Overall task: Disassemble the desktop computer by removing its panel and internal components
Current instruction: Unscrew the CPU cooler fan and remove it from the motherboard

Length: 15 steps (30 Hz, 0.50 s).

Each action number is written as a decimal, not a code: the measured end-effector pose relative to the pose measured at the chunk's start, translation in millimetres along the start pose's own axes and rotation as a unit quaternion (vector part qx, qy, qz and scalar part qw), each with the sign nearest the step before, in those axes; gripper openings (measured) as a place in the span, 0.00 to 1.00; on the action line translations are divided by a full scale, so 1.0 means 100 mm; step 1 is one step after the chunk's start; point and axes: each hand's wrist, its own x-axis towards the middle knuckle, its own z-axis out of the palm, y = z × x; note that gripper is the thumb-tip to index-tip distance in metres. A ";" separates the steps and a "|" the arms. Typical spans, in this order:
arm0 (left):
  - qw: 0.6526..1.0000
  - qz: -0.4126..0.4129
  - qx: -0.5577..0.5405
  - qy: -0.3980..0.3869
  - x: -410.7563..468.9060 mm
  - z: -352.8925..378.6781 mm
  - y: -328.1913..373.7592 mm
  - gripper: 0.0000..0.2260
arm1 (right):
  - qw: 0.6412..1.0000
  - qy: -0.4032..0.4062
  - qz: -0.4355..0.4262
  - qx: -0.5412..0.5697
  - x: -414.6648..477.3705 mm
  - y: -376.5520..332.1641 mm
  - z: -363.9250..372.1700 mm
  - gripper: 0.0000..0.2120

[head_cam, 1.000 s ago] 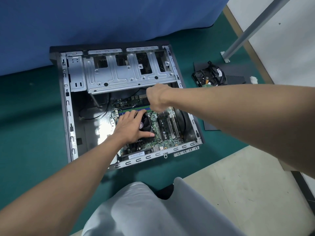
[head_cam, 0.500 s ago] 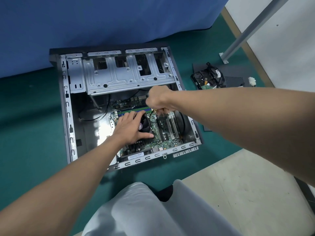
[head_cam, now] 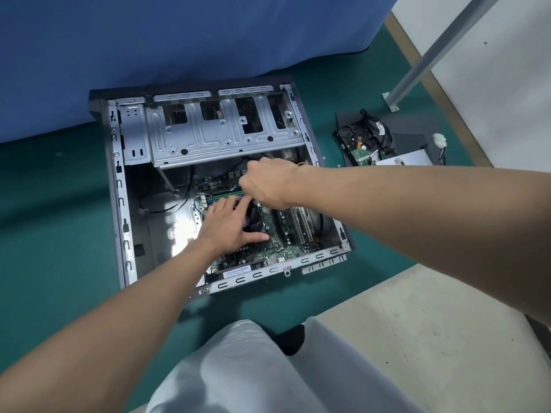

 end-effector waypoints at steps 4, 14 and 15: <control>0.999 0.010 0.024 0.043 -0.14 0.03 0.07 0.42 | 0.975 0.008 0.093 0.204 -0.08 0.07 0.11 0.10; 0.997 -0.018 0.070 0.033 -0.16 -0.07 0.16 0.44 | 0.808 0.259 0.310 0.429 -0.46 -0.03 0.64 0.11; 0.997 -0.019 0.069 0.036 -0.17 -0.06 0.17 0.44 | 0.804 0.270 0.309 0.430 -0.48 -0.07 0.69 0.12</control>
